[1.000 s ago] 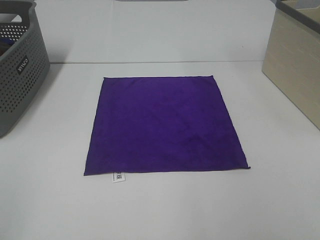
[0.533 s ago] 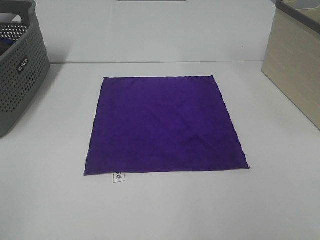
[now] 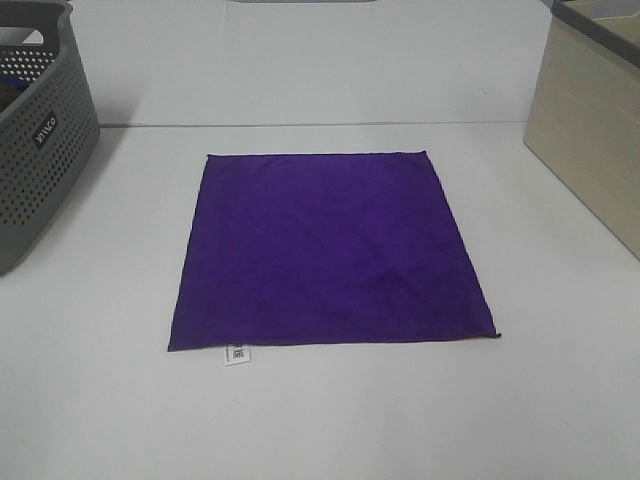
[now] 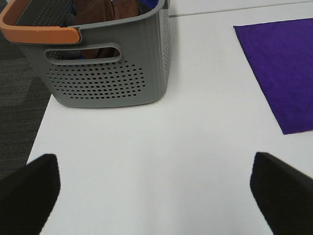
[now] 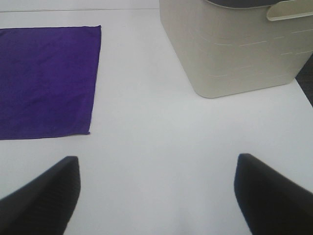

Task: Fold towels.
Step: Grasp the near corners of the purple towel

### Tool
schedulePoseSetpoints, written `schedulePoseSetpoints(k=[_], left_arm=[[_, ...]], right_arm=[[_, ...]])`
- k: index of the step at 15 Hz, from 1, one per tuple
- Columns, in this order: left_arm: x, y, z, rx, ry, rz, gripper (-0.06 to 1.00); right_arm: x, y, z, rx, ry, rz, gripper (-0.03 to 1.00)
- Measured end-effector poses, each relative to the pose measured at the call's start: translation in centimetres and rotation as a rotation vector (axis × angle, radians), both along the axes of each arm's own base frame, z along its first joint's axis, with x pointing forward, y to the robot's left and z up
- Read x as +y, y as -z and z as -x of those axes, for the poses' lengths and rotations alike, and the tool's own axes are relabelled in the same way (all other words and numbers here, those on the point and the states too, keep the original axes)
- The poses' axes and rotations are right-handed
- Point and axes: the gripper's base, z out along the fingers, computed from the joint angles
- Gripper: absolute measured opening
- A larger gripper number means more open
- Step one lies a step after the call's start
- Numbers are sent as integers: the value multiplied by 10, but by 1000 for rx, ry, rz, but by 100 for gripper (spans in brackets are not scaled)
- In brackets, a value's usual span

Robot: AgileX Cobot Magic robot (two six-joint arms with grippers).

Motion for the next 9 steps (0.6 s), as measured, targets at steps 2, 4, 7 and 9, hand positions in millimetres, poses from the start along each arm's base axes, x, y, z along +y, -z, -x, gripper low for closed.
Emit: schedulePoseSetpoints(k=[2,4,7,9], left_arm=[[0,0,0,0,0,0,99],[0,0,0,0,0,0,99],[0,0,0,0,0,0,99],[0,0,0,0,0,0,99]], right_arm=[[0,0,0,0,0,0,83],[0,0,0,0,0,0,83],[0,0,0,0,0,0,83],[0,0,0,0,0,0,83]])
